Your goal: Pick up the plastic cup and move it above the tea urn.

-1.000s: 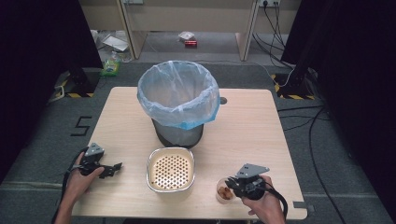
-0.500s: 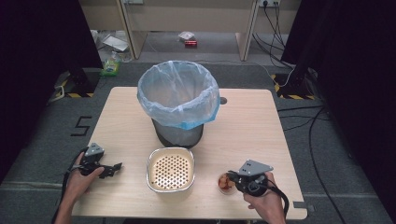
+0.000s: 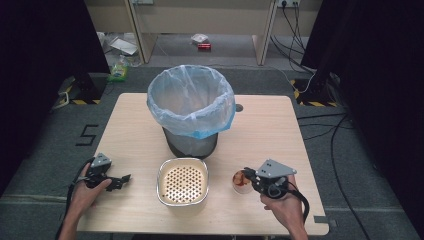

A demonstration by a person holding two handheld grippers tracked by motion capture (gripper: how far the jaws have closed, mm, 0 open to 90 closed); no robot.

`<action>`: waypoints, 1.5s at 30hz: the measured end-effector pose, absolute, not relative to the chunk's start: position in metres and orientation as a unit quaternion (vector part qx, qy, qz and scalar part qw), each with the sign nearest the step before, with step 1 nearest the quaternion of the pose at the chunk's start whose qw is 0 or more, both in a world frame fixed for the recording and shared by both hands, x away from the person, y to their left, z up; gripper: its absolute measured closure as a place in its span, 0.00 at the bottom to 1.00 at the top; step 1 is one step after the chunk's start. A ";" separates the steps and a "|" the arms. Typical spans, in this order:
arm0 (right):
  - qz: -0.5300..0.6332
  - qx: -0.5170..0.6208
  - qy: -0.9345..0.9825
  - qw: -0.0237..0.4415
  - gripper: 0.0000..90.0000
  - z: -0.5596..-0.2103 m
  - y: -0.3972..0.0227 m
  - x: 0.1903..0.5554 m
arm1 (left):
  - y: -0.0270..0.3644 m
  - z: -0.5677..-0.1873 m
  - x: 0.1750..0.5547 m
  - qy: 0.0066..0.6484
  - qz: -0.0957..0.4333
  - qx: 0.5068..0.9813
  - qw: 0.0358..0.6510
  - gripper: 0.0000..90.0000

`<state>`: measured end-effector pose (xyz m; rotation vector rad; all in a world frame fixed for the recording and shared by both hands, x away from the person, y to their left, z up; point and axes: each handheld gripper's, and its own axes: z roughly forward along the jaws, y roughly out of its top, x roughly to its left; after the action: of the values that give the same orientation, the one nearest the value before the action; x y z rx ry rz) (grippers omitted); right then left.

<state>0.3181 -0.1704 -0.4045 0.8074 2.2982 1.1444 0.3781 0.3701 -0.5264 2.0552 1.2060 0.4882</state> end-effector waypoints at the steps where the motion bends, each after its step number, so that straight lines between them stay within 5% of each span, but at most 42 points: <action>1: 0.416 0.291 0.832 0.225 0.96 -0.402 -0.169 0.319 | 0.370 -0.526 0.378 0.465 0.188 0.793 0.347 0.00; 45: 0.481 0.200 0.813 0.259 0.96 -0.348 -0.119 0.342 | 0.370 -0.526 0.378 0.465 0.188 0.792 0.347 0.00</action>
<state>0.3423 -0.1189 -0.3479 0.5412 2.2037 1.3038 0.3784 0.3700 -0.5265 2.0544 1.2071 0.4888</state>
